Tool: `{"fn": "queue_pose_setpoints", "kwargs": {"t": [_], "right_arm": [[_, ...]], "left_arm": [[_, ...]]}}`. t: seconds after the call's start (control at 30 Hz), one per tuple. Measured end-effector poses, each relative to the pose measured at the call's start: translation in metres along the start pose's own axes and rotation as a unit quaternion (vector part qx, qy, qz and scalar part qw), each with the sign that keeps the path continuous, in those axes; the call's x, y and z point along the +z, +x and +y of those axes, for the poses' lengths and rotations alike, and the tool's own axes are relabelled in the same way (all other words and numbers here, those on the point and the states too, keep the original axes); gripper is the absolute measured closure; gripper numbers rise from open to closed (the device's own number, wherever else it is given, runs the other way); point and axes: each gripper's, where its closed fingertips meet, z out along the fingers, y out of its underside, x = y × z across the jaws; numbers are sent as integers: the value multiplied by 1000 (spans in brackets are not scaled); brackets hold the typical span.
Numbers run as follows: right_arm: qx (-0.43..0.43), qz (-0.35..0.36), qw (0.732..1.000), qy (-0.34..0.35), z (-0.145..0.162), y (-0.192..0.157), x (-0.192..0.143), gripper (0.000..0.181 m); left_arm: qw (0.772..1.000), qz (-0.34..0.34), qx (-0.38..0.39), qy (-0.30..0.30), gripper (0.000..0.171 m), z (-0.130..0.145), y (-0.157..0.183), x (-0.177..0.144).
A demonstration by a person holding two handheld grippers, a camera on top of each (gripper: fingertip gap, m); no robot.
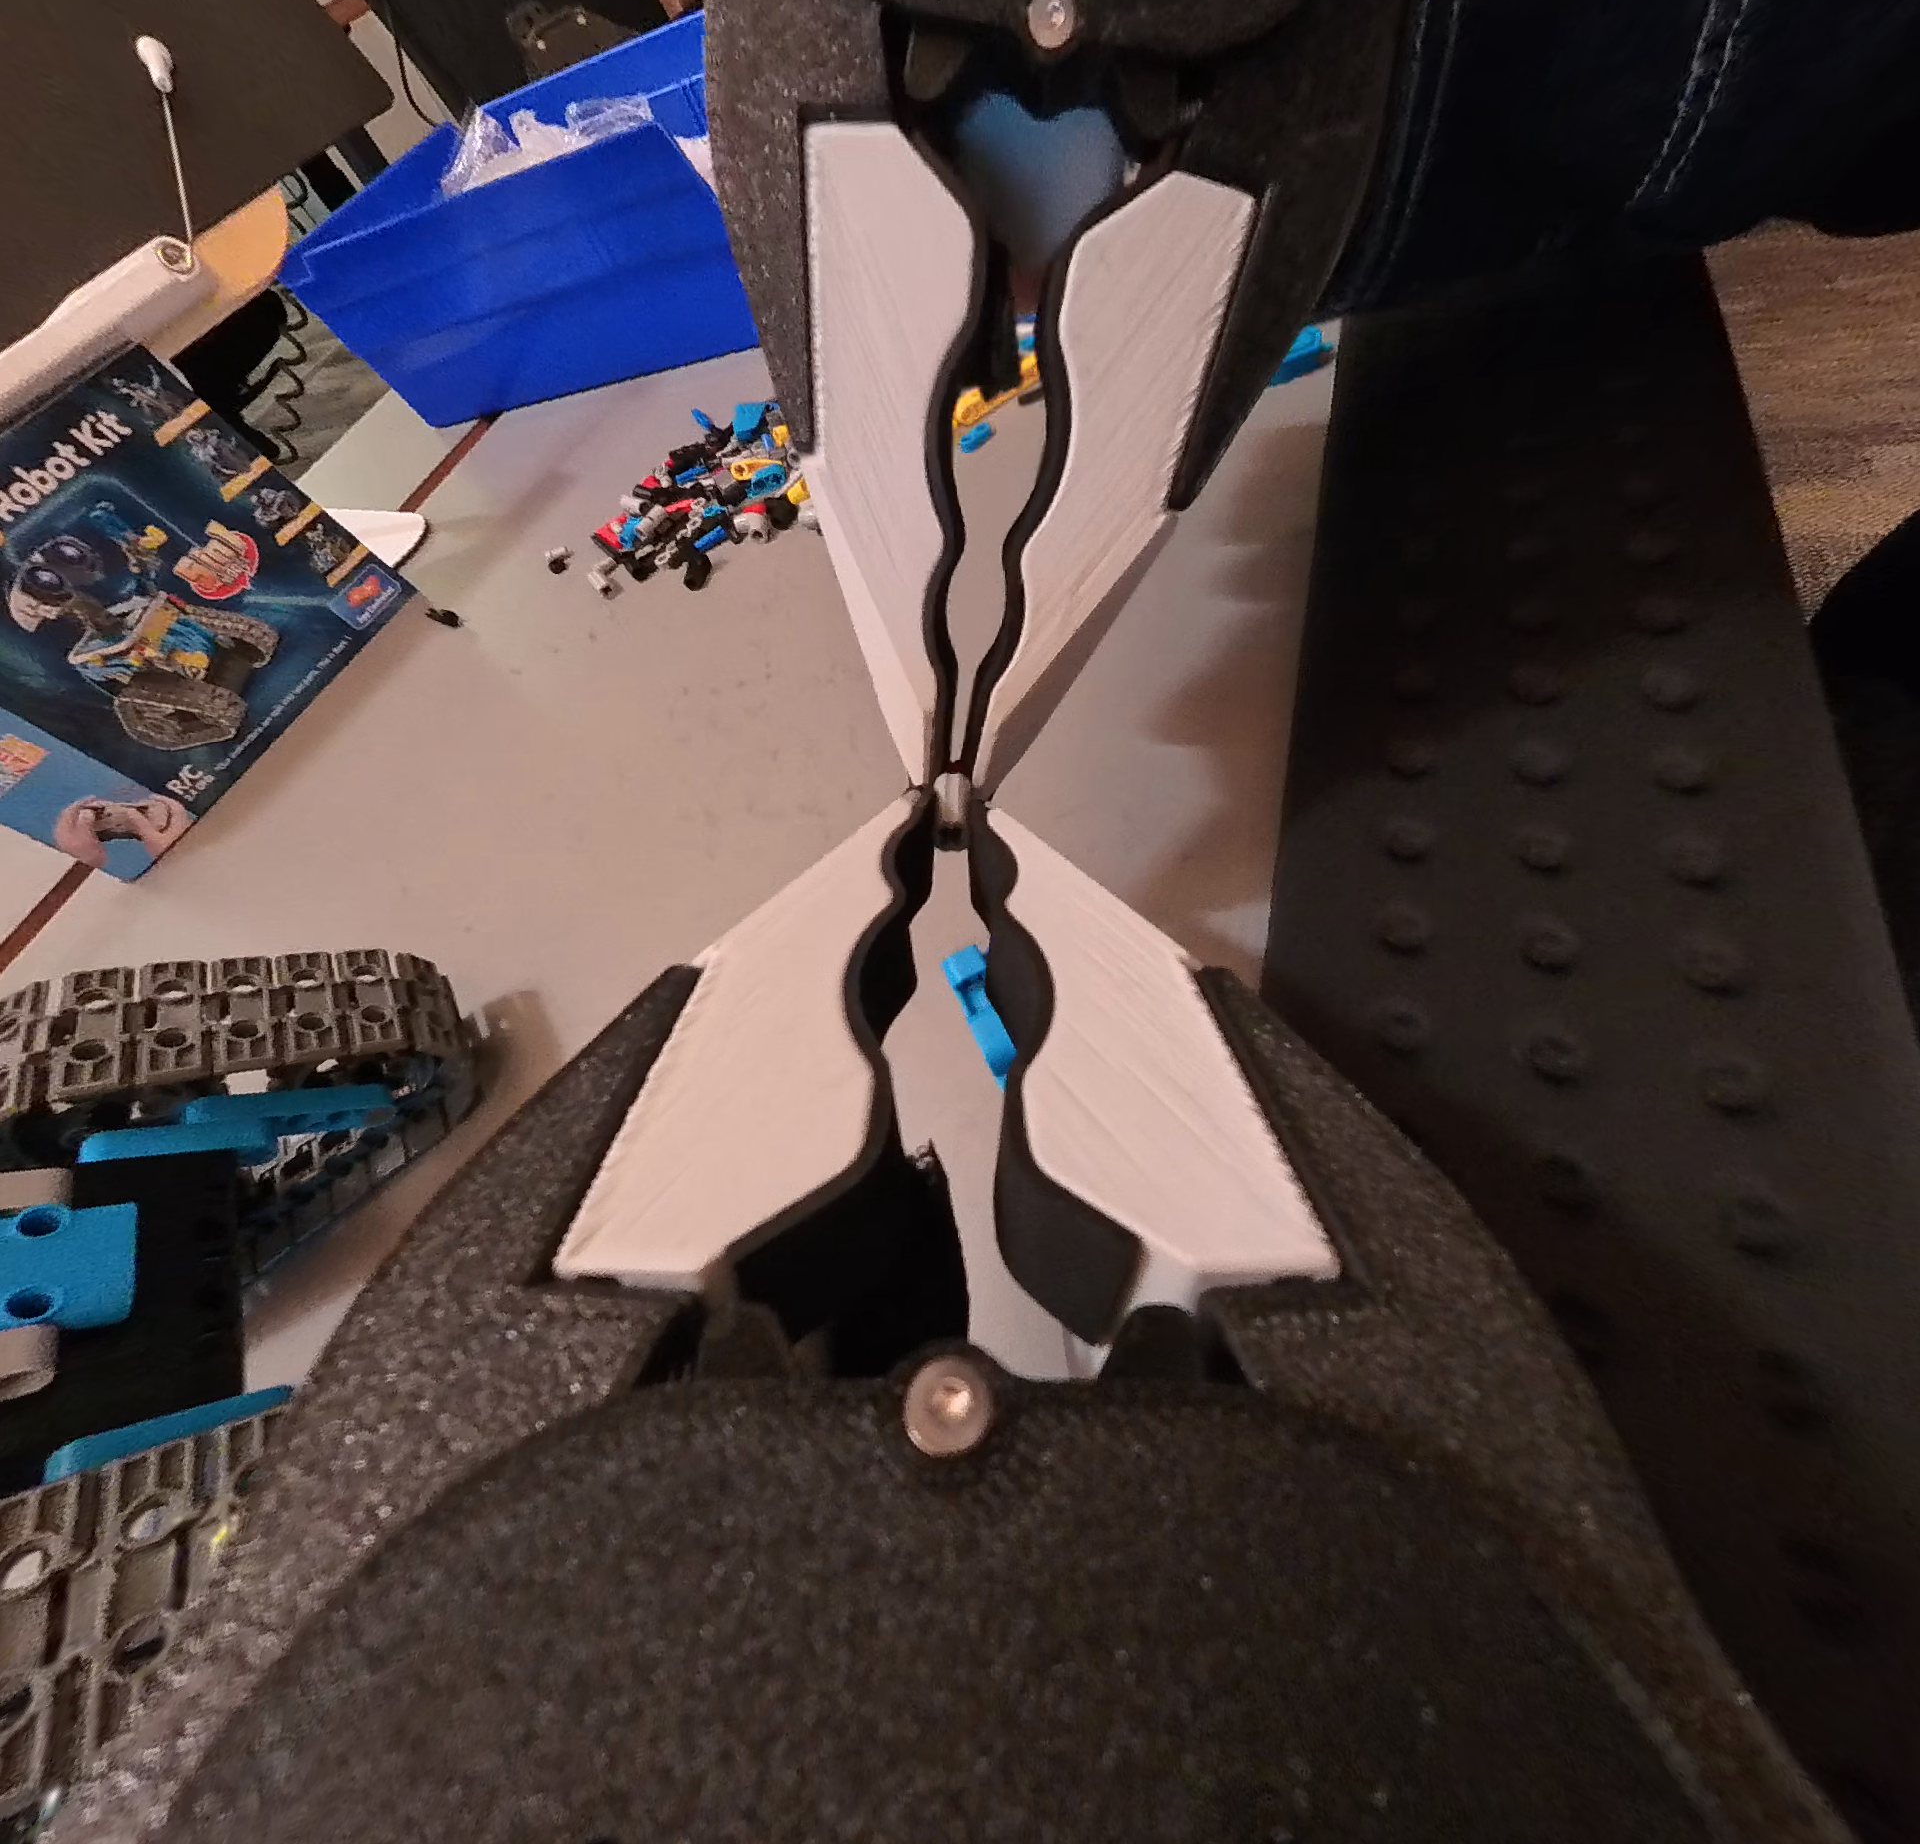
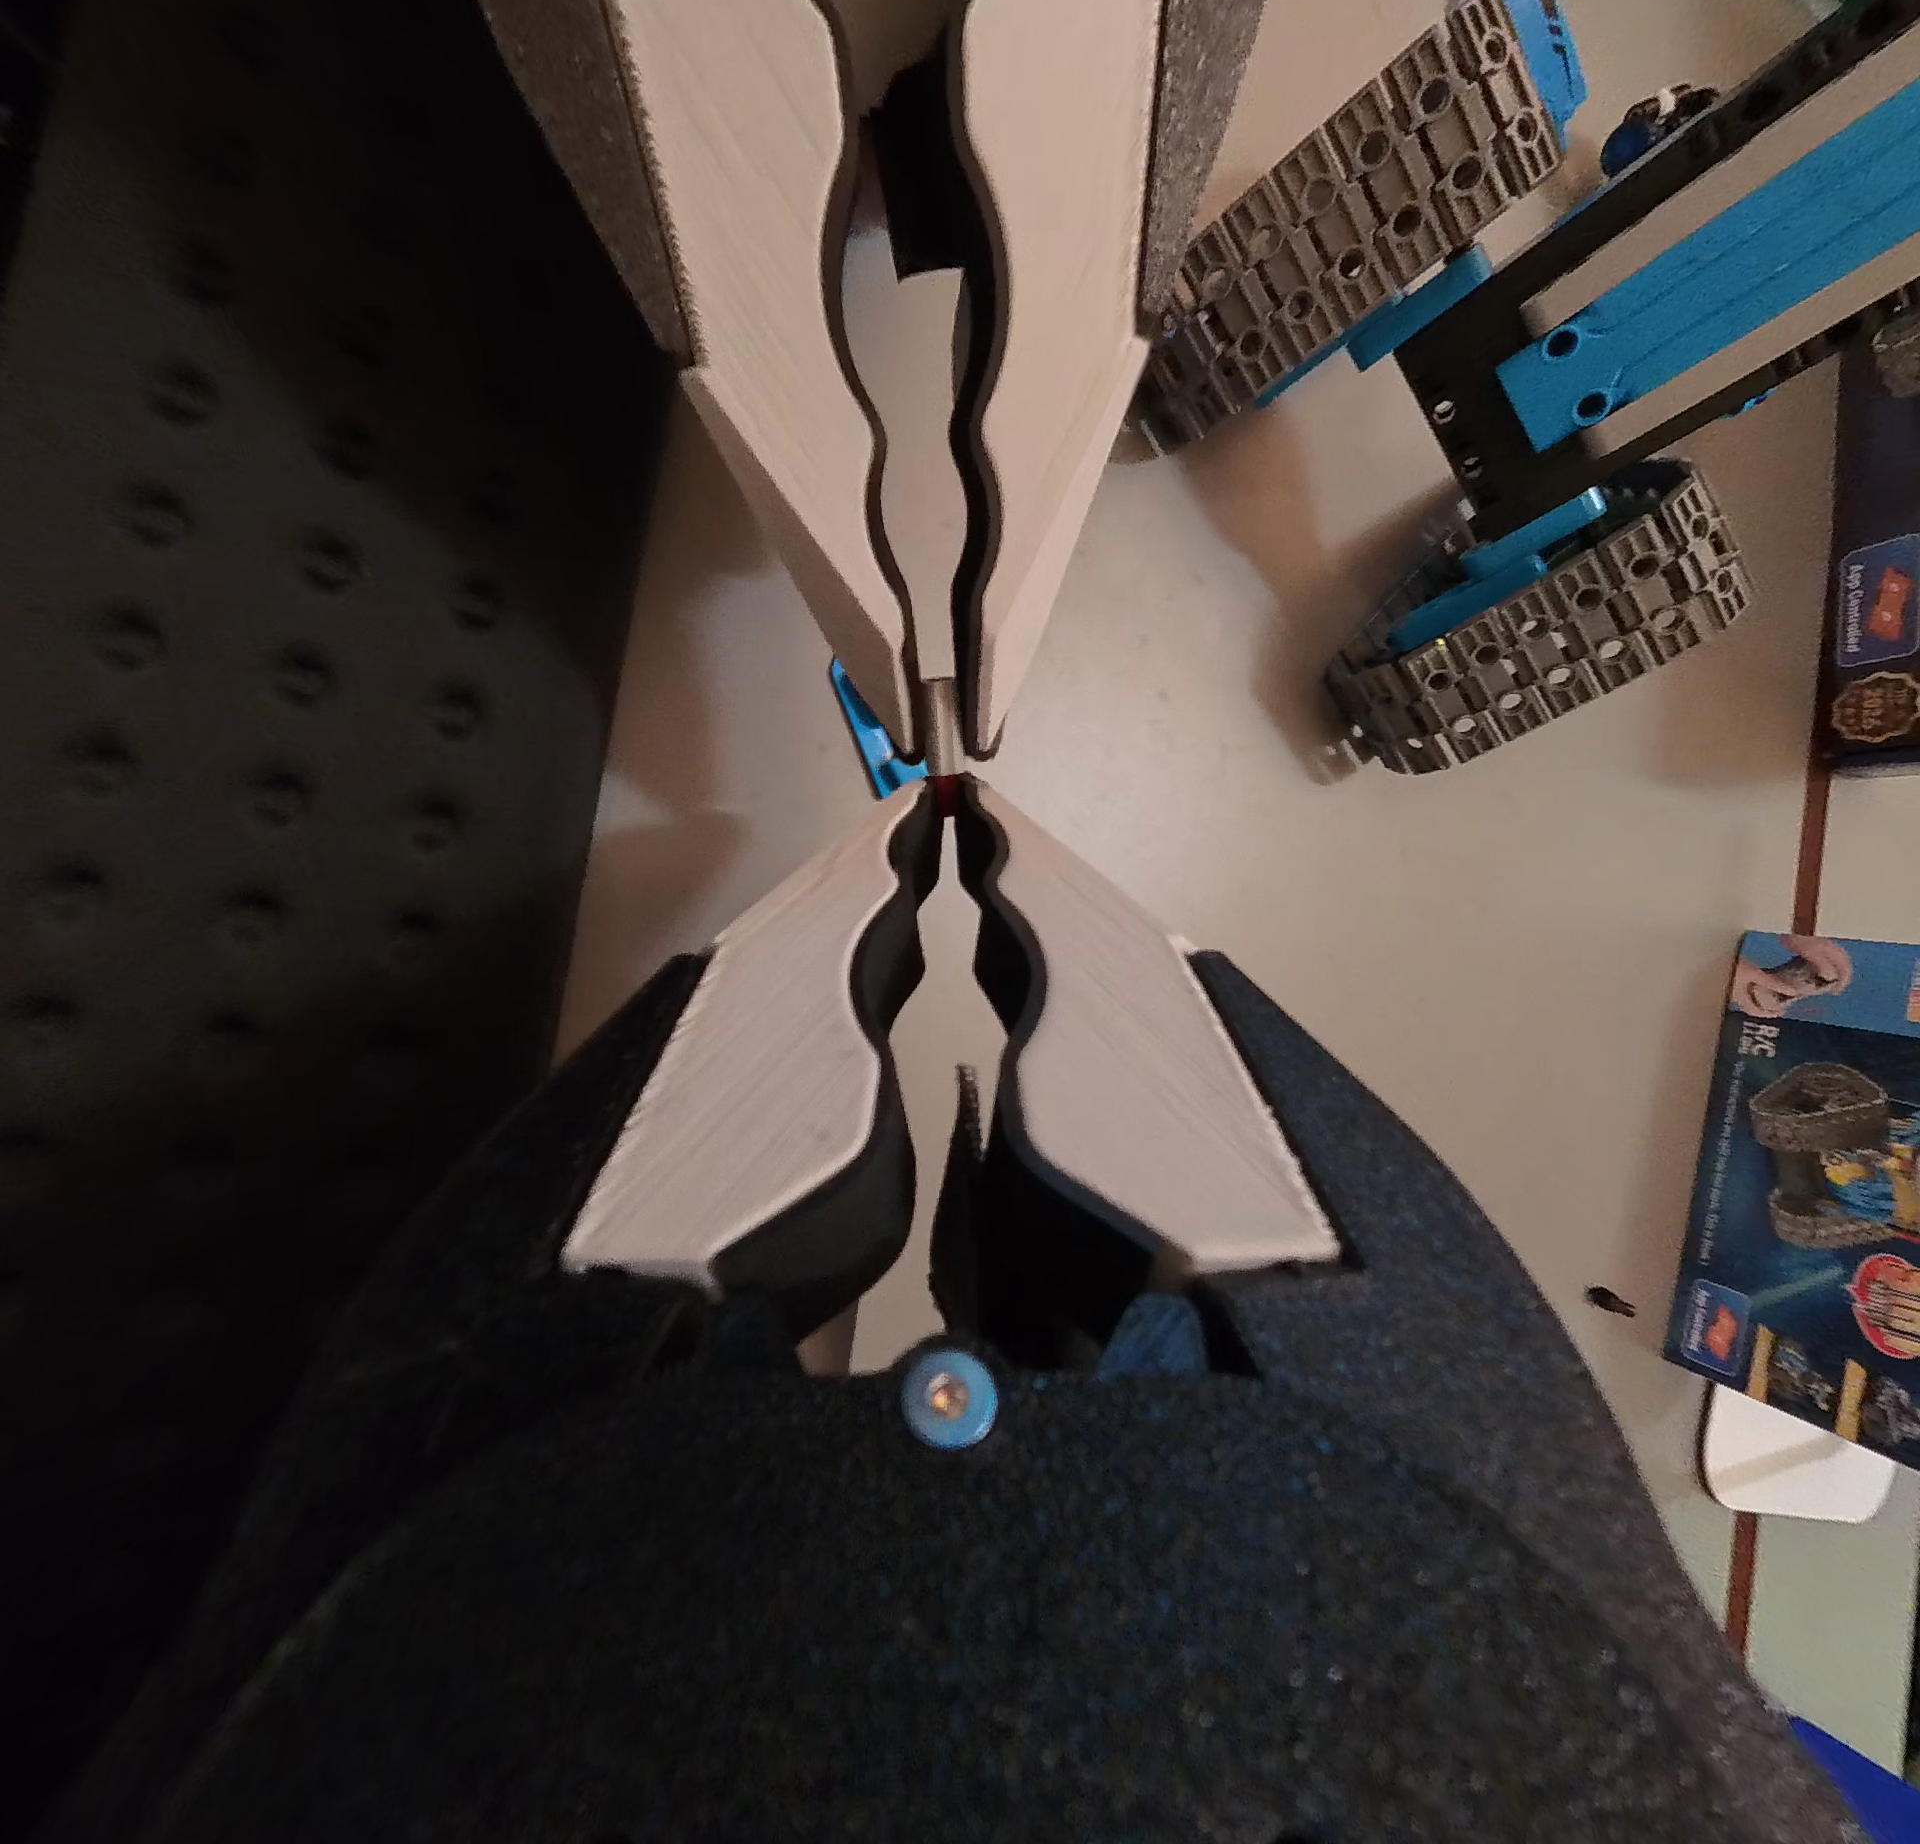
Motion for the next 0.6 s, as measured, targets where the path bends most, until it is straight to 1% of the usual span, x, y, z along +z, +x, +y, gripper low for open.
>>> {"fn": "queue_pose_setpoints", "kwargs": {"t": [0.2, 0.3, 0.37, 0.5, 0.57, 0.6], "right_arm": [[0, -3, 1000, -14, 0, 2, 2, 180], [12, -2, 1000, 9, -5, 8, -1, 180], [5, -2, 1000, -15, -4, 7, 1, 180], [17, -17, 999, -21, -7, 8, 2, 180], [25, -16, 1000, -4, -12, 10, -2, 180], [25, -18, 1000, -7, -11, 12, -1, 180]], "left_arm": [[1000, -9, 1, 1, 168, 0, -2, -1], [1000, -16, -13, 19, 168, -6, -7, -5], [1000, -20, -8, 17, 168, -6, -7, -5], [999, -23, -18, 25, 169, -8, -10, -7], [998, -20, -34, 43, 169, -12, -12, -11], [998, -21, -35, 42, 169, -12, -13, -11]]}}
